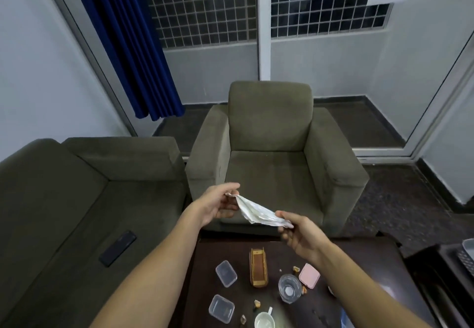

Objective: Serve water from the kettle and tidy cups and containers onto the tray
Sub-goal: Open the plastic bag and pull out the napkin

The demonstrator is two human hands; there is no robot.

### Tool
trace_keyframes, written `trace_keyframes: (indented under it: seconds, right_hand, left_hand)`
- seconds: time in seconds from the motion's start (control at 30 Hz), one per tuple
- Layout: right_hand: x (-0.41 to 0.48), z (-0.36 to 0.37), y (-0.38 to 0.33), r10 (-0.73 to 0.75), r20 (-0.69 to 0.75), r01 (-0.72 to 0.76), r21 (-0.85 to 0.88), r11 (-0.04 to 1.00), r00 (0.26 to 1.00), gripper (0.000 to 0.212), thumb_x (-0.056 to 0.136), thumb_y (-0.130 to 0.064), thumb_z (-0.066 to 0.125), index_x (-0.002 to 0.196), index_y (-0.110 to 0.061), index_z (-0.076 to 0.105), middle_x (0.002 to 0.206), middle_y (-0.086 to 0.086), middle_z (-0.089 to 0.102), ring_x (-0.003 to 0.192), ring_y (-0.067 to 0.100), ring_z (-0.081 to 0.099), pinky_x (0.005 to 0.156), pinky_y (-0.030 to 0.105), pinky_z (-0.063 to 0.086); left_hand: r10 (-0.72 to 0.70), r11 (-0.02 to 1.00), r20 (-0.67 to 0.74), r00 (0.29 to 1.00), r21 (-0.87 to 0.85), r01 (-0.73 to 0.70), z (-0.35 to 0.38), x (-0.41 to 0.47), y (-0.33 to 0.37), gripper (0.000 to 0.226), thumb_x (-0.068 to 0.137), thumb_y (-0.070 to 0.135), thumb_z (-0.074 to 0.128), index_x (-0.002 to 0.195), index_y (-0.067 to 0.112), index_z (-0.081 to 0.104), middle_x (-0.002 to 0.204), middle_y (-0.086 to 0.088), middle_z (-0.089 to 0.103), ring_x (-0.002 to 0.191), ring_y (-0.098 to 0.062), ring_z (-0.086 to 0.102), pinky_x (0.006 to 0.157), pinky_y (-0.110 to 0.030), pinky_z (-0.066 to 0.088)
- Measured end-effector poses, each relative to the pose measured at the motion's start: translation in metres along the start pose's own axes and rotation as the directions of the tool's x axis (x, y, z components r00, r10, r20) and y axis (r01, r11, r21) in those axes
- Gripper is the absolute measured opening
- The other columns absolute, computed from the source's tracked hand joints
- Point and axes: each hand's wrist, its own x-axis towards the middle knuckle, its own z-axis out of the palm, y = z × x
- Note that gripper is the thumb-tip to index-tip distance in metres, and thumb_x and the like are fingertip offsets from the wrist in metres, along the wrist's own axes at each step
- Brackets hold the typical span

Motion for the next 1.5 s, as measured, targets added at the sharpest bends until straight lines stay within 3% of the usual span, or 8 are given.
trace_keyframes:
  seconds: [0.13, 0.33, 0.43, 0.57, 0.77, 0.93, 1.13, 1.5]
  right_hand:
    - [0.017, -0.011, 0.045, 0.103, -0.068, -0.1, 0.054, 0.994, 0.992, 0.022, 0.095, -0.005, 0.063, 0.117, -0.005, 0.068, 0.074, 0.003, 0.072, 0.052, 0.008, 0.062, 0.042, 0.018, 0.049]
    - [0.032, -0.019, 0.113, 0.055, -0.066, -0.043, 0.167, 0.985, 0.996, 0.044, 0.083, 0.017, 0.061, 0.122, -0.004, 0.068, 0.098, 0.016, 0.075, 0.069, 0.018, 0.065, 0.057, 0.024, 0.053]
    - [0.041, -0.021, 0.149, -0.018, -0.214, 0.013, -0.026, 1.0, 0.977, 0.041, 0.084, 0.01, 0.071, 0.113, -0.019, 0.075, 0.1, 0.019, 0.077, 0.077, 0.025, 0.065, 0.069, 0.036, 0.054]
    - [0.061, -0.02, 0.187, -0.137, -0.39, 0.049, -0.228, 0.972, 0.911, 0.034, 0.088, 0.0, 0.074, 0.107, -0.029, 0.074, 0.084, 0.01, 0.077, 0.065, 0.019, 0.064, 0.061, 0.036, 0.055]
    - [0.095, -0.02, 0.233, -0.396, -0.549, -0.069, -0.642, 0.763, 0.736, 0.017, 0.093, -0.025, 0.066, 0.104, -0.035, 0.073, 0.082, -0.005, 0.075, 0.078, 0.022, 0.072, 0.076, 0.041, 0.059]
    - [0.126, -0.034, 0.272, -0.449, -0.478, -0.205, -0.822, 0.531, 0.755, 0.019, 0.097, -0.037, 0.053, 0.113, -0.039, 0.062, 0.074, 0.003, 0.071, 0.077, 0.032, 0.07, 0.069, 0.039, 0.051]
    - [0.157, -0.044, 0.29, -0.398, -0.521, -0.277, -0.803, 0.527, 0.755, 0.019, 0.098, -0.036, 0.047, 0.114, -0.032, 0.057, 0.077, 0.003, 0.071, 0.08, 0.034, 0.068, 0.074, 0.042, 0.052]
    - [0.185, -0.064, 0.306, -0.318, -0.46, -0.396, -0.884, 0.247, 0.829, 0.025, 0.096, -0.033, 0.046, 0.112, -0.024, 0.063, 0.092, 0.005, 0.075, 0.089, 0.032, 0.071, 0.069, 0.036, 0.047]
  left_hand:
    - [-0.071, 0.962, -0.022, 0.997, 0.262, 0.075, 0.013, 0.032, 0.001, 0.006, 0.079, 0.012, 0.07, 0.084, 0.012, 0.074, 0.072, -0.006, 0.072, 0.058, -0.013, 0.07, 0.056, -0.027, 0.058]
    - [-0.216, 0.886, -0.044, 0.975, 0.412, 0.214, 0.029, 0.09, -0.021, 0.008, 0.087, 0.012, 0.064, 0.091, 0.011, 0.071, 0.076, -0.005, 0.069, 0.063, -0.015, 0.066, 0.061, -0.027, 0.06]
    - [-0.289, 0.831, -0.041, 0.957, 0.485, 0.272, 0.035, 0.122, -0.043, 0.01, 0.088, 0.013, 0.063, 0.096, 0.012, 0.07, 0.078, -0.004, 0.067, 0.066, -0.014, 0.063, 0.067, -0.028, 0.058]
    - [-0.343, 0.762, -0.036, 0.939, 0.574, 0.301, 0.042, 0.164, -0.084, 0.011, 0.087, 0.014, 0.065, 0.097, 0.013, 0.069, 0.08, -0.002, 0.063, 0.07, -0.015, 0.06, 0.067, -0.028, 0.054]
    - [-0.337, 0.597, 0.006, 0.942, 0.775, 0.209, 0.054, 0.214, -0.139, 0.026, 0.081, 0.014, 0.066, 0.104, 0.008, 0.075, 0.086, -0.003, 0.059, 0.078, -0.021, 0.056, 0.064, -0.03, 0.048]
    - [-0.249, 0.506, -0.037, 0.968, 0.847, 0.163, 0.07, 0.243, -0.179, 0.022, 0.07, 0.017, 0.069, 0.09, 0.01, 0.074, 0.074, -0.006, 0.066, 0.063, -0.024, 0.058, 0.06, -0.028, 0.048]
    - [-0.237, 0.479, -0.116, 0.965, 0.85, 0.22, 0.079, 0.271, -0.213, 0.024, 0.065, 0.013, 0.063, 0.085, 0.011, 0.075, 0.072, -0.006, 0.072, 0.054, -0.021, 0.064, 0.047, -0.022, 0.048]
    - [-0.115, 0.3, -0.047, 0.992, 0.95, 0.08, 0.087, 0.302, -0.258, 0.025, 0.084, 0.028, 0.071, 0.107, 0.017, 0.073, 0.096, -0.003, 0.07, 0.086, -0.023, 0.066, 0.066, -0.033, 0.05]
